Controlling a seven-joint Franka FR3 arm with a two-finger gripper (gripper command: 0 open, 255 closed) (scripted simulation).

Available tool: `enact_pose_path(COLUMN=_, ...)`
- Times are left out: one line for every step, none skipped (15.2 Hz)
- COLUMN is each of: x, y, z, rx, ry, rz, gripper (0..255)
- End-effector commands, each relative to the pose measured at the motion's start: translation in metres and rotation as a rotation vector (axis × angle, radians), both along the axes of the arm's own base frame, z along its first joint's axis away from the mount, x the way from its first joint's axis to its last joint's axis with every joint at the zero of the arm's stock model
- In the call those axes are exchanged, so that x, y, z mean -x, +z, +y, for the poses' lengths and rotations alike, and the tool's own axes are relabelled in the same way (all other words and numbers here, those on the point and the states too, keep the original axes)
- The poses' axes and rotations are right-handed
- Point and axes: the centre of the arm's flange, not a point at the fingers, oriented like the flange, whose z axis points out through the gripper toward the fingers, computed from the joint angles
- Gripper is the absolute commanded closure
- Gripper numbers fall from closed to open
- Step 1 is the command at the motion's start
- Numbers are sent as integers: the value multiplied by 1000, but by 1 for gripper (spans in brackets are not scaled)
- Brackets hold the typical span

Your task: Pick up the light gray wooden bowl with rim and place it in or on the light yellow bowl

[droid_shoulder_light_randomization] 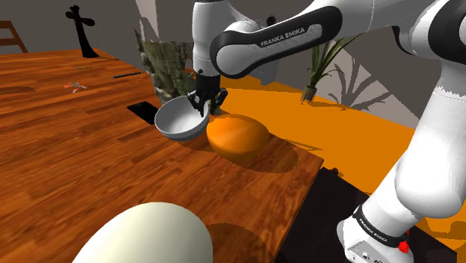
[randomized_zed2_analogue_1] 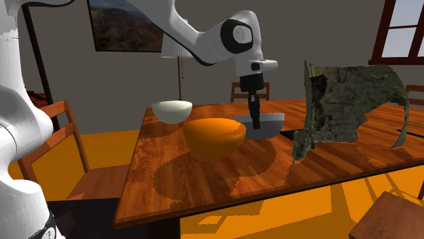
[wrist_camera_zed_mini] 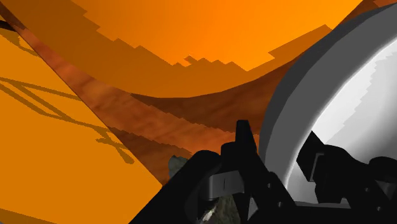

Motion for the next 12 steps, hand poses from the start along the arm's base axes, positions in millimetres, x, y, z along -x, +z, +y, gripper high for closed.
enact_pose_path(x=0, y=0, z=0, rx=0, ry=0, rz=0, gripper=255)
enact_pose_path(x=0, y=0, z=0, rx=0, ry=0, rz=0, gripper=255)
enact_pose_path(x=0, y=0, z=0, rx=0, ry=0, rz=0, gripper=255)
enact_pose_path(x=0, y=0, z=0, rx=0, ry=0, rz=0, gripper=255)
enact_pose_path(x=0, y=0, z=0, rx=0, ry=0, rz=0, gripper=255)
enact_pose_path(x=0, y=0, z=0, rx=0, ry=0, rz=0, gripper=255)
enact_pose_path(x=0, y=0, z=0, rx=0, ry=0, rz=0, gripper=255)
enact_pose_path(x=0, y=0, z=0, rx=0, ry=0, rz=0, gripper=255)
enact_pose_path(x=0, y=5, z=0, rx=0, ry=0, rz=0, gripper=255)
enact_pose_path(x=0, y=11, z=0, rx=0, ry=0, rz=0, gripper=255)
enact_pose_path(x=0, y=16, z=0, rx=0, ry=0, rz=0, gripper=255)
enact_pose_path(x=0, y=21, z=0, rx=0, ry=0, rz=0, gripper=255)
